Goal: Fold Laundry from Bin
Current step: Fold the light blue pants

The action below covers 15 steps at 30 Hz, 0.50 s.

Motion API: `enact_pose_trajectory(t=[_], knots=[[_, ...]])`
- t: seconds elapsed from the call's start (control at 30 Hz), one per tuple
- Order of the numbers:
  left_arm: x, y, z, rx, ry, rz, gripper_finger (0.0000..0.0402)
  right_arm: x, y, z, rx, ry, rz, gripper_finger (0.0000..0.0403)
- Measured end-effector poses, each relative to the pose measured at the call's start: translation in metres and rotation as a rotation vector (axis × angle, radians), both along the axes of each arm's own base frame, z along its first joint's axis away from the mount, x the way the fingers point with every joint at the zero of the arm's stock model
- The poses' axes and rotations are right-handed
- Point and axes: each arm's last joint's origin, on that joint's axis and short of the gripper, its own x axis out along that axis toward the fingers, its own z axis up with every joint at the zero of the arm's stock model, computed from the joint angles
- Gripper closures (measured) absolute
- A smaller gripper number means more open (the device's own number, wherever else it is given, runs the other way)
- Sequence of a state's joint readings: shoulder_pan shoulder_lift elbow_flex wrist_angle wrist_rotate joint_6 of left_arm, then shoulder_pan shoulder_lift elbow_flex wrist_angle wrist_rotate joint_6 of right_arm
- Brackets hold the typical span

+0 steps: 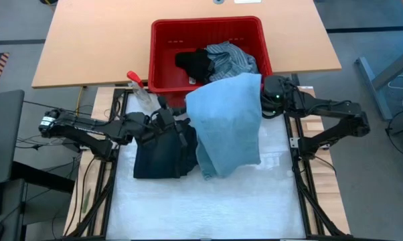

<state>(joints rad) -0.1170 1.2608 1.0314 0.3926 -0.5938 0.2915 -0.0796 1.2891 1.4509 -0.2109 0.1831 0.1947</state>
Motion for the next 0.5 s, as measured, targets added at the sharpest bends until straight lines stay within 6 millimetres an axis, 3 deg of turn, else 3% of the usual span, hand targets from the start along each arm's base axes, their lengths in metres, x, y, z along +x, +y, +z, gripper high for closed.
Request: enact_pose_trajectory(t=[0.1,0.3,0.5], knots=[[-0.004,-0.003,0.009,0.038,0.011,-0.007,0.0387,-0.01,0.0,0.003,0.001,0.015,0.0,0.0383],[-0.021,-0.003,0.027,0.044,0.004,-0.001,0.04,-0.024,0.002,0.005,0.004,0.049,0.0,0.0383],[-0.026,0.005,0.025,-0.05,0.019,-0.074,0.0401,-0.028,0.002,0.008,0.002,0.038,0.001,0.0382]])
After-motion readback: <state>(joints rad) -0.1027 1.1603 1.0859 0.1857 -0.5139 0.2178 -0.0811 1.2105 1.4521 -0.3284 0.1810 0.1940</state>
